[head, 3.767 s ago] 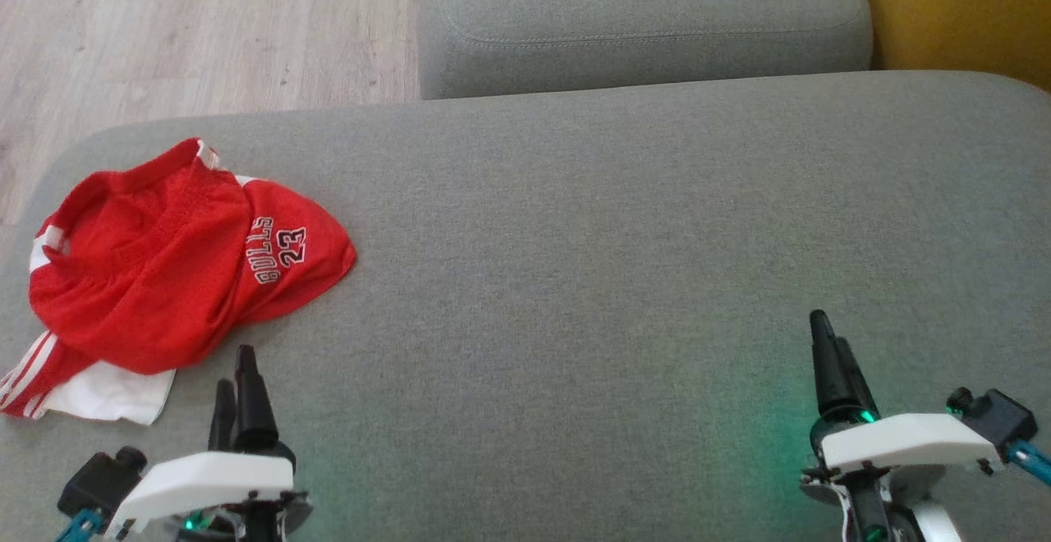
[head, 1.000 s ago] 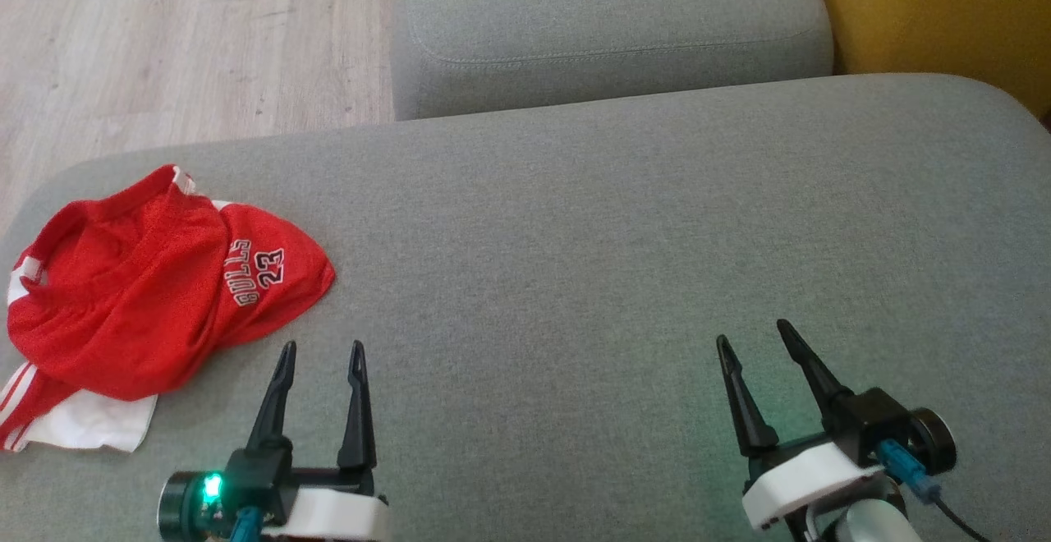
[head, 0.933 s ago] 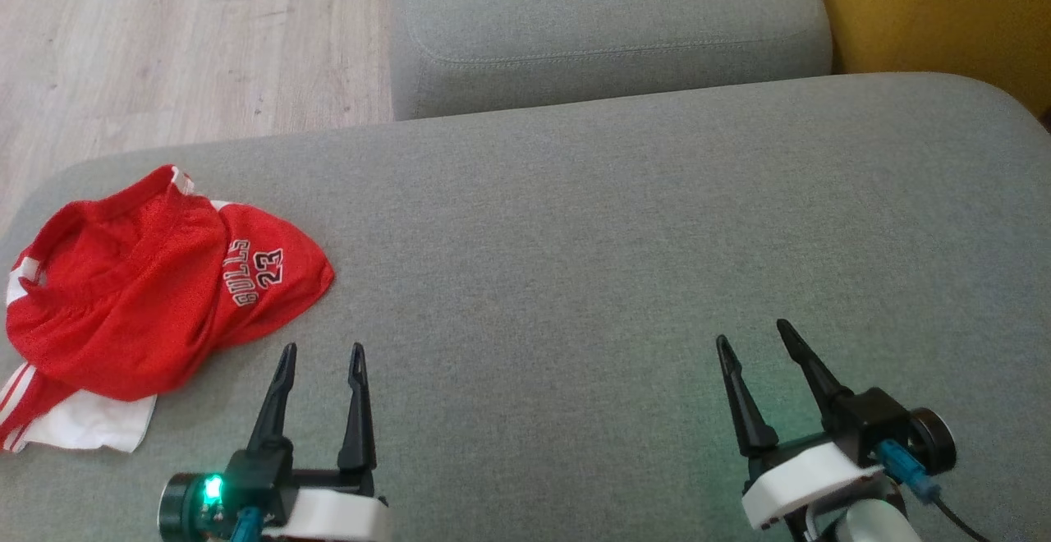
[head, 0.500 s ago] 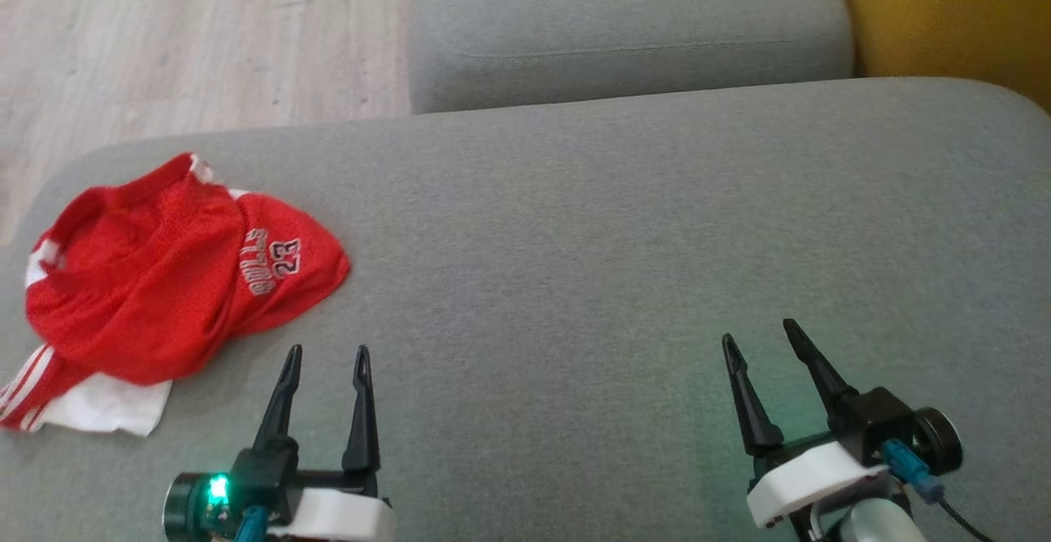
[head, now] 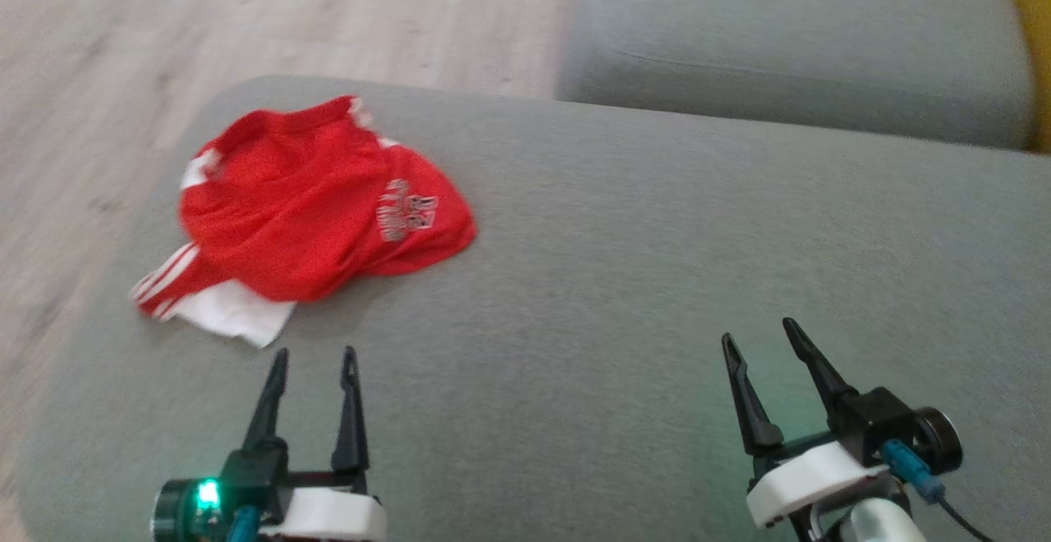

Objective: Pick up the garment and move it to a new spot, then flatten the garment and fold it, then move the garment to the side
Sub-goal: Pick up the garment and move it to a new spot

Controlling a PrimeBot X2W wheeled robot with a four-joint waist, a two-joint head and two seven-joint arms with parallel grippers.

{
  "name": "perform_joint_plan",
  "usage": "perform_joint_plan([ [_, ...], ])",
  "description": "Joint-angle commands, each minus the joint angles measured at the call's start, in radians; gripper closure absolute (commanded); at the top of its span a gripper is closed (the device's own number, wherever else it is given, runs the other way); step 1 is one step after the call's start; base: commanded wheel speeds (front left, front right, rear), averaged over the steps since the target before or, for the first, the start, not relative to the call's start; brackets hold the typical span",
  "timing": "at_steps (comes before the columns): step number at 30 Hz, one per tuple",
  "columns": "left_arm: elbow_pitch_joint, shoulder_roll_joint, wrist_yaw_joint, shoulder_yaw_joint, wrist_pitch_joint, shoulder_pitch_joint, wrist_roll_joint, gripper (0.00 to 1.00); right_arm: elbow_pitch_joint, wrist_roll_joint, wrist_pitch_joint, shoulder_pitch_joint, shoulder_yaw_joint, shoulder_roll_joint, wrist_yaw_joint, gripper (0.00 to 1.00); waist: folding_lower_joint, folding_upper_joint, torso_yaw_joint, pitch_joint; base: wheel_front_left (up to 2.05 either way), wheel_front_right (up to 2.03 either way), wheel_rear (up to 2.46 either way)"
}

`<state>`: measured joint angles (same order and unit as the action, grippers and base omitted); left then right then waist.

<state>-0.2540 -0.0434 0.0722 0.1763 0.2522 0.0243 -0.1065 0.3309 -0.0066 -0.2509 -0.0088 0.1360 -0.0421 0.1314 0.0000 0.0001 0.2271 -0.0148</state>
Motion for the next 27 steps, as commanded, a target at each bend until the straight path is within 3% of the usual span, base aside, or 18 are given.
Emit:
perform_joint_plan([
  [1, 0.04, -0.007, 0.013, -0.043, 0.01, -0.033, -0.007, 0.0, -0.034, 0.012, -0.011, -0.027, 0.023, -0.008, -0.001, 0.0, 0.0, -0.0001, 0.093, -0.006, 0.0, 0.0, 0.0],
  [7, 0.073, -0.007, 0.025, -0.063, 0.01, -0.026, -0.012, 0.0, -0.031, 0.022, -0.011, -0.025, 0.026, -0.008, -0.001, 0.0, 0.0, -0.0001, 0.202, -0.005, 0.0, 0.0, 0.0],
  [13, 0.146, -0.008, 0.013, -0.081, 0.01, -0.058, 0.034, 0.0, -0.034, 0.006, -0.011, -0.028, 0.022, -0.008, -0.001, 0.0, 0.0, -0.0001, 0.239, 0.027, 0.0, 0.0, 0.0],
  [21, 0.221, -0.074, -0.065, -0.098, 0.01, -0.327, 0.079, 0.0, -0.041, -0.106, -0.011, -0.085, -0.019, -0.008, -0.001, 0.0, 0.0, -0.0001, 0.184, 0.17, 0.0, 0.0, 0.0],
  [24, 0.127, -0.116, -0.103, -0.084, 0.002, -0.477, 0.099, 0.0, -0.049, -0.151, -0.011, -0.107, -0.029, -0.017, -0.001, 0.0, 0.0, -0.0001, 0.147, 0.226, 0.0, 0.0, 0.0],
  [27, 0.008, -0.132, -0.145, -0.055, -0.081, -0.651, 0.101, 0.0, -0.063, -0.169, -0.011, -0.122, -0.036, -0.048, -0.001, 0.0, 0.0, -0.0001, 0.116, 0.279, 0.0, 0.0, 0.0],
])
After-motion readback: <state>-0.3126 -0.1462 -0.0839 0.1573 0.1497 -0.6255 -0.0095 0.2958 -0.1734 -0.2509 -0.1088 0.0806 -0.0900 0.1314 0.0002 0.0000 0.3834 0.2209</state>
